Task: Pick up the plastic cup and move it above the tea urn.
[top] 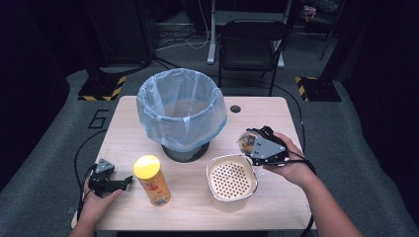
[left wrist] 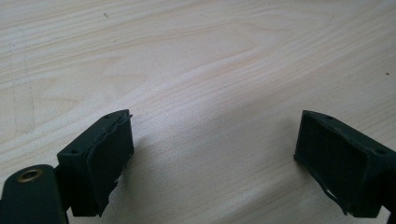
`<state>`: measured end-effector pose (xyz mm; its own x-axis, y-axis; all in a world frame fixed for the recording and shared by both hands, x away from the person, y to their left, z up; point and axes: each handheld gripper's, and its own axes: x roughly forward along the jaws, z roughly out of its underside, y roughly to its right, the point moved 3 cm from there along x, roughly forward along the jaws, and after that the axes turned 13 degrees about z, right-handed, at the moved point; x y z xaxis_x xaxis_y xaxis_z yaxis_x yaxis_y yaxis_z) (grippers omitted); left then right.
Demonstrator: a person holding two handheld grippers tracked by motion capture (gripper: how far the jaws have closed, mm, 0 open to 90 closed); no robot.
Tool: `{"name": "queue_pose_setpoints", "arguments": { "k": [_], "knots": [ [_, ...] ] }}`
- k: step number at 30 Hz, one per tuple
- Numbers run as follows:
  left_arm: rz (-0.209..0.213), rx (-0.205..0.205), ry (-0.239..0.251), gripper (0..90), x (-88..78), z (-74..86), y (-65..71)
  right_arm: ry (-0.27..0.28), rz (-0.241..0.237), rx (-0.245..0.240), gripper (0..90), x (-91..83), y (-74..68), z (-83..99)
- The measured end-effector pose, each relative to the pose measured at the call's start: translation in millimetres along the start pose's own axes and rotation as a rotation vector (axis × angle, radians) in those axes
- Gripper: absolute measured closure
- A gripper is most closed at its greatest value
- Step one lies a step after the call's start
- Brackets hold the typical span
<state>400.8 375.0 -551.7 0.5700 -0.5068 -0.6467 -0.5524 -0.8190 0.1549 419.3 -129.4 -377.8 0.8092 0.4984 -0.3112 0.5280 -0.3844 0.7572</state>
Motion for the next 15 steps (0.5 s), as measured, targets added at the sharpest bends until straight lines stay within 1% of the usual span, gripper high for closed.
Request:
{"name": "queue_pose_setpoints", "arguments": {
  "k": [3,5,7,12,15],
  "knots": [
    [0.0,0.0,0.0,11.2,0.0,0.0,0.0,0.022,0.0,-0.015,33.4,3.1,-1.6,-1.6],
    [0.0,0.0,0.0,11.2,0.0,0.0,0.0,0.045,0.004,-0.036,33.2,5.5,-3.3,-4.3],
    [0.0,0.0,-0.001,11.2,0.0,0.0,0.0,0.059,0.012,-0.066,33.0,7.1,-6.3,-7.2],
    [0.0,0.0,0.0,11.2,0.0,0.0,0.0,0.069,0.01,-0.098,33.0,9.5,-12.6,-11.6],
    [0.0,0.0,0.0,11.2,0.0,0.0,0.0,0.063,0.022,-0.119,33.2,9.6,-15.6,-12.8]
  ]
}}
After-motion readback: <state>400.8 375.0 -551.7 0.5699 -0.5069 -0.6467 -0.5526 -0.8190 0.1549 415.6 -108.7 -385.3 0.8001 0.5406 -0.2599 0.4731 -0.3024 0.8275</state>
